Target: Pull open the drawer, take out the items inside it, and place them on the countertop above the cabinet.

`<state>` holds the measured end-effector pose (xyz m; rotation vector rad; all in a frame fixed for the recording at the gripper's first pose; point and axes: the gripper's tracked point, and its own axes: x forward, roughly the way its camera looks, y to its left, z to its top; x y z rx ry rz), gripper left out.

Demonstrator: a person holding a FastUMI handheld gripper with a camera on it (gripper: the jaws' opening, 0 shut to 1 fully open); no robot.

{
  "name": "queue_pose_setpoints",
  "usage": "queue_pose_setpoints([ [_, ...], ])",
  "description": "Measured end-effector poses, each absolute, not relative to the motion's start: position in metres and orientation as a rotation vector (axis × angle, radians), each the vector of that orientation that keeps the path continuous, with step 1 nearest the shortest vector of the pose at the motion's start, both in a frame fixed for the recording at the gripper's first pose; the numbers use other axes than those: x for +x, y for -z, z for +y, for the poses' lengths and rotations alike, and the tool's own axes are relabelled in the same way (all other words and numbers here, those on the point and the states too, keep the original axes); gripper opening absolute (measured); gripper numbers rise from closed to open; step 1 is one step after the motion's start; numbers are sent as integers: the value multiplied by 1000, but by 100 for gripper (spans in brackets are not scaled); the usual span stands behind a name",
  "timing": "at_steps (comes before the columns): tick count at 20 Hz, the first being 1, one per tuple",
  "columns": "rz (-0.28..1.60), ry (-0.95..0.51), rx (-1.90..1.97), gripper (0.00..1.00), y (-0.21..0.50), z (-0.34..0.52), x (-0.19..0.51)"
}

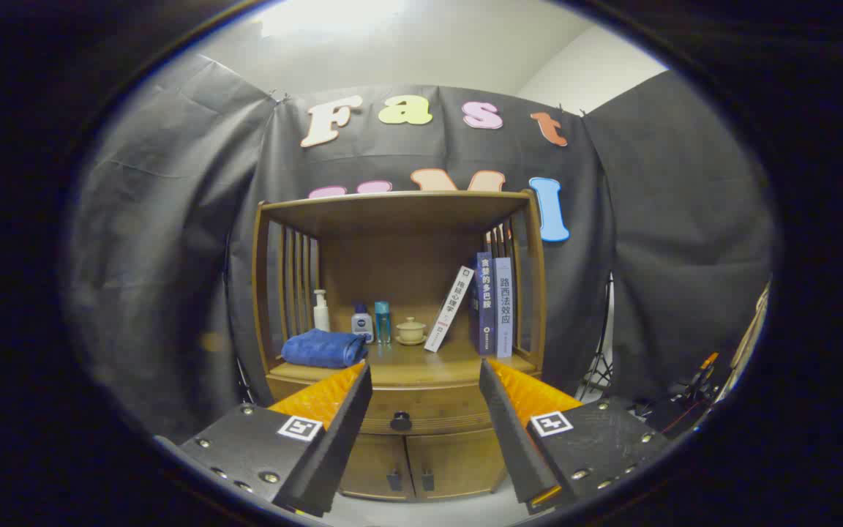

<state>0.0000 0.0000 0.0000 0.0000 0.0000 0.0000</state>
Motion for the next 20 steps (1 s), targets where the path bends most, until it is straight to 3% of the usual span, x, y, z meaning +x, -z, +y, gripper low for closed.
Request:
queue_pose_setpoints([
  [10, -1, -31, -16, 88, 3, 15, 12],
  [20, 10, 30, -38, 88, 18, 1, 28],
])
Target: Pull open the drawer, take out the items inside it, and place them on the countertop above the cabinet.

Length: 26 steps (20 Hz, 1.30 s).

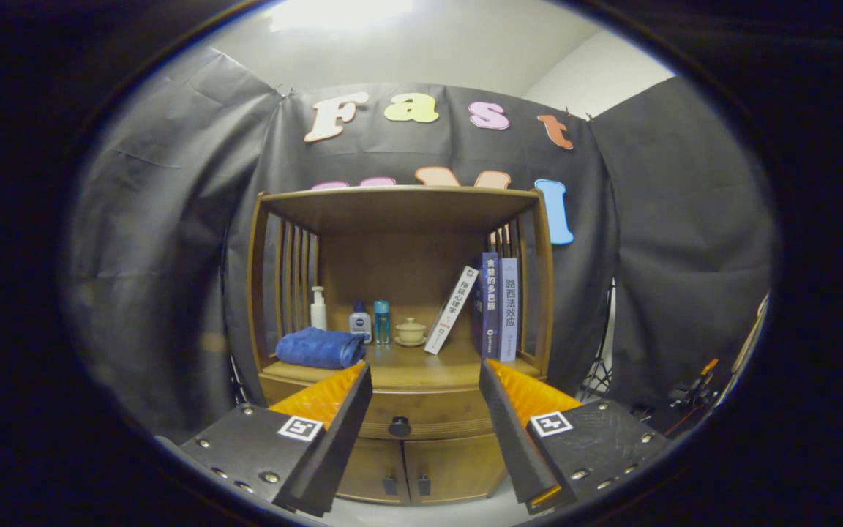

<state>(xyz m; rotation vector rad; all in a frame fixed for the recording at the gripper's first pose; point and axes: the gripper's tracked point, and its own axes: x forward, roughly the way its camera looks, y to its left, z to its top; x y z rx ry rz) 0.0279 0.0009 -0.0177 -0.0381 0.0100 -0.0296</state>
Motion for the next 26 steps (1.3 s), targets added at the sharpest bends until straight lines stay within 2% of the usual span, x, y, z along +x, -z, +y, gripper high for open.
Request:
queue_pose_setpoints([
  [3, 43, 70, -53, 87, 34, -4, 50],
  [13, 236, -15, 40, 88, 146, 32, 138],
  [15, 288, -27, 48, 79, 171, 34, 151],
  [20, 406, -78, 73, 79, 223, 46, 181],
  [21, 430, -49, 63, 80, 227, 41, 183],
  [23, 463, -48, 58, 62, 245, 39, 189],
  [26, 481, -69, 65, 63, 254, 42, 194],
])
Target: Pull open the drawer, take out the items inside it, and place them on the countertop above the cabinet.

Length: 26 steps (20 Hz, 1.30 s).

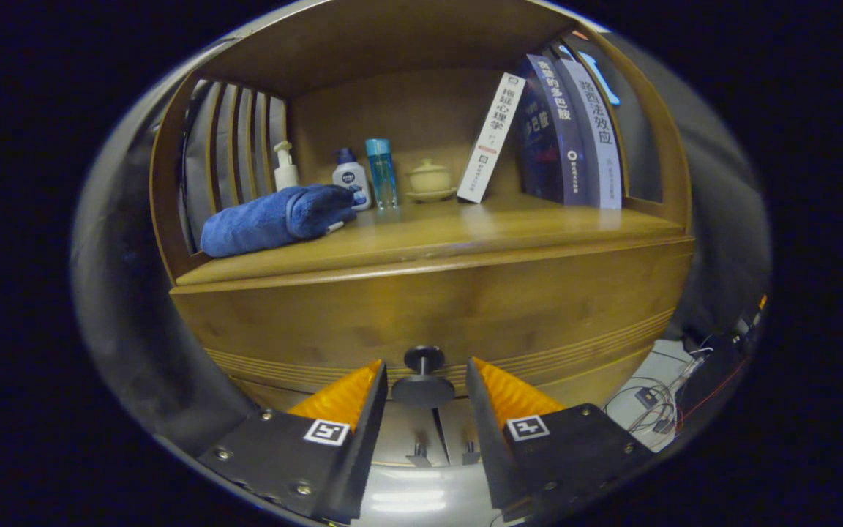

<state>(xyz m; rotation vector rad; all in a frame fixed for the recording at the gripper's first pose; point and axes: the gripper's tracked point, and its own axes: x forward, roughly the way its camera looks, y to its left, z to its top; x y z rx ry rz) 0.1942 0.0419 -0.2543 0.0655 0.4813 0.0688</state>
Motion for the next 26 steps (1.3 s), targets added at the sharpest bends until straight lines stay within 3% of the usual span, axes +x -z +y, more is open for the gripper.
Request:
queue_pose_setpoints([
  [2, 480, -70, 64, 64, 253, 41, 197],
  [5, 486, -85, 54, 45, 256, 44, 201],
  [8, 489, -79, 71, 36, 255, 44, 200],
  [26, 520, -20, 72, 36, 244, 38, 96],
])
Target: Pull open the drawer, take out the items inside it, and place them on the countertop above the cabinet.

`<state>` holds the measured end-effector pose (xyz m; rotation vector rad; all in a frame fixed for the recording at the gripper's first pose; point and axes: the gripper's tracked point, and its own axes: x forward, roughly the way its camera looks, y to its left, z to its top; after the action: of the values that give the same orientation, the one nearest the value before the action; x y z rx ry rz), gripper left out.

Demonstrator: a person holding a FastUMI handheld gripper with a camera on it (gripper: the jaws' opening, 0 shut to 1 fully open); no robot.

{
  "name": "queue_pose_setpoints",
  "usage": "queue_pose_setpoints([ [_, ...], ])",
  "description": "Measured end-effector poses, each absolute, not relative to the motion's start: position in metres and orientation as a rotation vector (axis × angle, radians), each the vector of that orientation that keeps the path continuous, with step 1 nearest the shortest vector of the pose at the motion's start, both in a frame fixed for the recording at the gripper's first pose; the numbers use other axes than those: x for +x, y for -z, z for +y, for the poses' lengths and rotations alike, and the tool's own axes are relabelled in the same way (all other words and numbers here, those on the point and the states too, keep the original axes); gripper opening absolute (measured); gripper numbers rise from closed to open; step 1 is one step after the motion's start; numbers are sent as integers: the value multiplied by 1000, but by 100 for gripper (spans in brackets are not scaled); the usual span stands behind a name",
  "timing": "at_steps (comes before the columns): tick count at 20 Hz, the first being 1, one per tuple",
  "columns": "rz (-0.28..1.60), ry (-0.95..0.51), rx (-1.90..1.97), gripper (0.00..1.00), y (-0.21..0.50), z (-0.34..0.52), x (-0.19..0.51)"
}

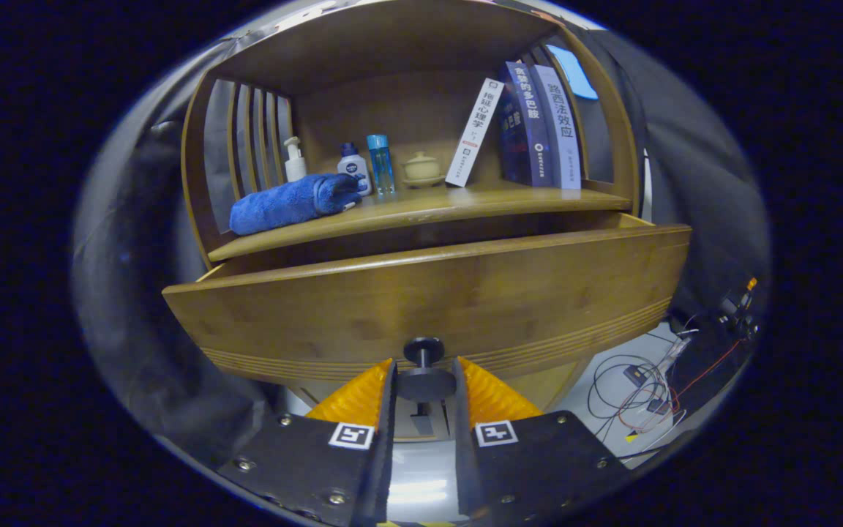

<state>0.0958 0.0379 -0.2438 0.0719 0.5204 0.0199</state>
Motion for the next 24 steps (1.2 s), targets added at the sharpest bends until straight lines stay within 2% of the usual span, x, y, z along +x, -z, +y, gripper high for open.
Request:
queue_pose_setpoints([
  [8, 515, 7, 63, 36, 237, 33, 49],
  [10, 489, 6, 52, 36, 226, 29, 16],
  [11, 488, 31, 51, 25, 243, 14, 24],
  [13, 377, 115, 125, 2, 209, -9, 8],
  [18, 343, 236, 97, 4, 185, -64, -31],
  [24, 383, 230, 48, 3, 181, -64, -30],
])
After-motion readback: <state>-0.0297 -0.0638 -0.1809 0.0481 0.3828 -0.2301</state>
